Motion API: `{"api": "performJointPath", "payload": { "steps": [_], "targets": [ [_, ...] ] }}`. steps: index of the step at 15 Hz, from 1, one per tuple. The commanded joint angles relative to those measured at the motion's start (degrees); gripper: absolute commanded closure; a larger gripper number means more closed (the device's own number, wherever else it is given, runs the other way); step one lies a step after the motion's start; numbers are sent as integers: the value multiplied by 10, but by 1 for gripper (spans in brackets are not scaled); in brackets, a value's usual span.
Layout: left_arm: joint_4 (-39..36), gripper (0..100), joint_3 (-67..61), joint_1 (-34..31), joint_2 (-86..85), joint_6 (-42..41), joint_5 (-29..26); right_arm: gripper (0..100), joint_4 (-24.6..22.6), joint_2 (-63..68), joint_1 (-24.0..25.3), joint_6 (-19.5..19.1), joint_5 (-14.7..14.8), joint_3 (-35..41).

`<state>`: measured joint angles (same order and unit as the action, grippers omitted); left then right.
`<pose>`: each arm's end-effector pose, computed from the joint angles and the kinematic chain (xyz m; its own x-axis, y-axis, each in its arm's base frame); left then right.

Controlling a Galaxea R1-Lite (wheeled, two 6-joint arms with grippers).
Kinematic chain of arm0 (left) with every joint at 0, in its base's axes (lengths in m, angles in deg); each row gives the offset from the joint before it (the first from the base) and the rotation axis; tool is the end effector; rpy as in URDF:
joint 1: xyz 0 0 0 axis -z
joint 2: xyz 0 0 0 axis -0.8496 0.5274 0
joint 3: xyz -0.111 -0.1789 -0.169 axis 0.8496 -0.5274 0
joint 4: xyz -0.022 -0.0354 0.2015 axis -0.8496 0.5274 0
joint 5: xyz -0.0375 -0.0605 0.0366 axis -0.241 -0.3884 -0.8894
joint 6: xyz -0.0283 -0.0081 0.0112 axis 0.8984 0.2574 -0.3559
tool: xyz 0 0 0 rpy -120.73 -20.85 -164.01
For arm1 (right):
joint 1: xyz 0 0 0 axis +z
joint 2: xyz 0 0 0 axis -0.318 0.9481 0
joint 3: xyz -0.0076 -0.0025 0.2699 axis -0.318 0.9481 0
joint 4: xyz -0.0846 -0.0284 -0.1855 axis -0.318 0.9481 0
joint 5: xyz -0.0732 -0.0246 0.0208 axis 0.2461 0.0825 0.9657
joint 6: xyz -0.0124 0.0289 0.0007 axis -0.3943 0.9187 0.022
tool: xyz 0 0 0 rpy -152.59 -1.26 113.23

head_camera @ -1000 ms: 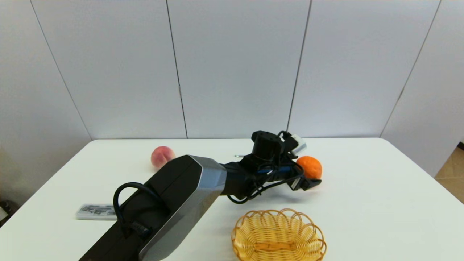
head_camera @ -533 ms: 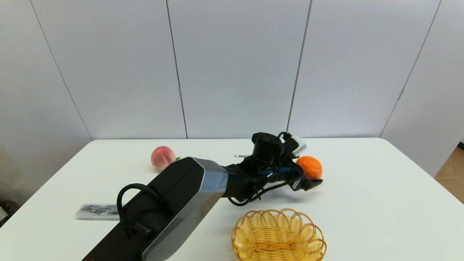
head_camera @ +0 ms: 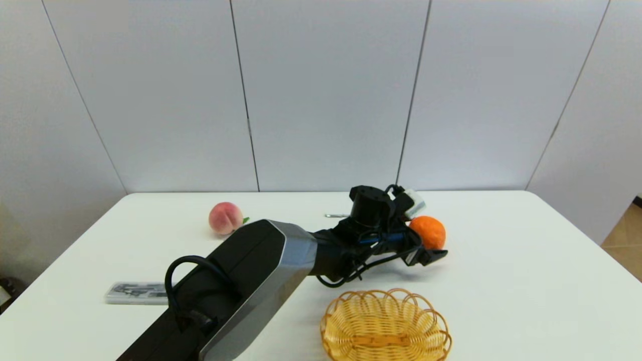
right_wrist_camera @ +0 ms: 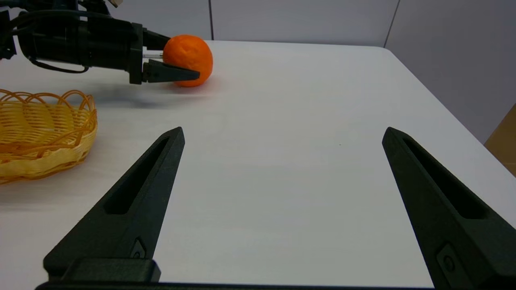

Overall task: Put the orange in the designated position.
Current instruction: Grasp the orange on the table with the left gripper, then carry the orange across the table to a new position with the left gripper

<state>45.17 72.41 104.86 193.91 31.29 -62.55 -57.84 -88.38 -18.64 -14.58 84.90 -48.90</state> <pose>0.3641 -0.4048 0.0176 0.3175 -0.9225 -0.2196 0.9482 0.3084 0.0756 0.0328 0.0001 0.0755 1.0000 0.0026 0.0013 -0.0025 0.9993 -0.0378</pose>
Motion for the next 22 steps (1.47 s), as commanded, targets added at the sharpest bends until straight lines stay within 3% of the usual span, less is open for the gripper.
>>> {"api": "performJointPath", "payload": {
  "steps": [1, 6, 7, 18, 22],
  "targets": [
    [-1, 0, 0, 0, 1, -1, -1, 0, 0, 1, 0, 0, 0, 0],
    [-1, 0, 1, 0, 4, -1, -1, 0, 0, 1, 0, 0, 0, 0],
    [-1, 100, 0, 0, 4, -1, -1, 0, 0, 1, 0, 0, 0, 0],
    [2, 100, 0, -1, -25, -4, -1, 0, 0, 1, 0, 0, 0, 0],
    [95, 100, -16, -22, -143, -22, 3, 0, 0, 1, 0, 0, 0, 0]
  ]
}}
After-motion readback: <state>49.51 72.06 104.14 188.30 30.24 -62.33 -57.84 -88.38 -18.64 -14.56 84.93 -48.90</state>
